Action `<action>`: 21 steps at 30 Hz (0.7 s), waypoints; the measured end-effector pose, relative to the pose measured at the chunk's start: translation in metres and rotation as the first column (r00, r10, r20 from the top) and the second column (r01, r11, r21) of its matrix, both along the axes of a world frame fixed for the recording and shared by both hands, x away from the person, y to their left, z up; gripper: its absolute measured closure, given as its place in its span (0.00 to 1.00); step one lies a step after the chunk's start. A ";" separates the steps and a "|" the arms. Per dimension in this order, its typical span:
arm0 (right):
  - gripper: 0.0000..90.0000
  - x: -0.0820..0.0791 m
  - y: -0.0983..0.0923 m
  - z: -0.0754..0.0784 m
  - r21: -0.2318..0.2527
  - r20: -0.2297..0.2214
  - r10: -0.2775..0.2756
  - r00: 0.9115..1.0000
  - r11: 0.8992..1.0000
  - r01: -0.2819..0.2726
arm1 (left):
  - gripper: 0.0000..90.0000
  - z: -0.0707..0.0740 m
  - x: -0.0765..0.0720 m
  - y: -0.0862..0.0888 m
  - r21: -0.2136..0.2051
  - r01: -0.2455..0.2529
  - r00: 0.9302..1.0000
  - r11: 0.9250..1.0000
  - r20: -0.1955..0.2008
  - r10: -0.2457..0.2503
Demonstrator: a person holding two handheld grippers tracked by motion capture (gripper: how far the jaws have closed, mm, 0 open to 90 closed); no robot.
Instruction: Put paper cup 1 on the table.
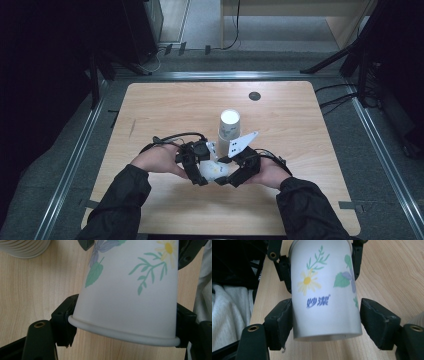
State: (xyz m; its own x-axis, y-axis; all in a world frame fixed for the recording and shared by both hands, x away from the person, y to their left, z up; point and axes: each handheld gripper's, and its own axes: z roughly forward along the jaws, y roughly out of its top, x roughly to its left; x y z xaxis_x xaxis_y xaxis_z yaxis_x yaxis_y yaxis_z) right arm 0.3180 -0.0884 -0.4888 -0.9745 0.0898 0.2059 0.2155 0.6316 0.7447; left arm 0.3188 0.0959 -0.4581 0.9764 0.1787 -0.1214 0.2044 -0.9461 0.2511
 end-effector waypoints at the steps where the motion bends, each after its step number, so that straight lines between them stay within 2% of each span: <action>1: 0.32 0.000 0.000 0.000 -0.002 0.004 0.002 1.000 1.000 -0.002 | 0.27 -0.001 0.000 -0.001 0.001 -0.003 1.000 1.000 -0.001 0.003; 3: 0.37 0.000 0.001 -0.001 0.001 0.013 0.011 1.000 1.000 -0.011 | 0.27 -0.001 0.000 -0.002 0.001 -0.003 1.000 1.000 -0.001 0.003; 7: 0.38 0.000 0.001 0.000 0.003 0.024 0.016 1.000 1.000 -0.016 | 0.27 0.000 0.001 0.000 -0.009 0.002 1.000 1.000 0.000 -0.002; 8: 0.39 -0.001 0.000 0.001 -0.005 0.015 0.013 1.000 1.000 -0.013 | 0.27 0.000 0.001 0.000 -0.013 0.000 1.000 1.000 0.004 0.000; 10: 0.39 -0.001 0.001 0.001 0.004 0.035 0.010 0.999 1.000 -0.010 | 0.27 0.001 0.001 0.001 -0.018 0.017 1.000 1.000 0.013 -0.016; 11: 0.39 -0.002 0.000 0.002 -0.004 0.018 0.009 1.000 1.000 -0.009 | 0.27 0.001 0.000 0.002 -0.030 0.013 1.000 0.999 0.017 -0.012; 12: 0.39 -0.001 0.000 0.002 0.005 0.034 0.012 0.999 1.000 -0.012 | 0.26 0.002 0.000 0.003 -0.040 0.014 1.000 0.999 0.022 -0.013; 13: 0.39 -0.002 0.000 0.004 -0.003 0.020 0.010 1.000 1.000 -0.010 | 0.25 0.002 0.000 0.003 -0.046 0.018 0.999 0.999 0.031 -0.016; 14: 0.39 -0.002 -0.001 0.004 0.000 0.029 0.007 1.000 1.000 -0.007 | 0.24 0.003 -0.001 0.004 -0.054 0.020 0.999 0.998 0.039 -0.018; 16: 0.39 -0.001 -0.002 0.005 0.011 0.036 0.006 0.999 1.000 -0.006 | 0.13 0.003 -0.002 0.005 -0.070 0.011 0.998 0.998 0.064 -0.006; 17: 0.39 -0.001 -0.003 0.006 0.014 0.024 0.004 1.000 1.000 -0.005 | 0.13 0.004 -0.002 0.007 -0.076 0.009 0.997 0.997 0.075 -0.003; 21: 0.39 0.001 -0.008 0.008 0.036 0.033 0.000 0.999 0.999 -0.001 | 0.14 0.007 0.000 0.013 -0.128 -0.003 0.998 0.992 0.064 0.011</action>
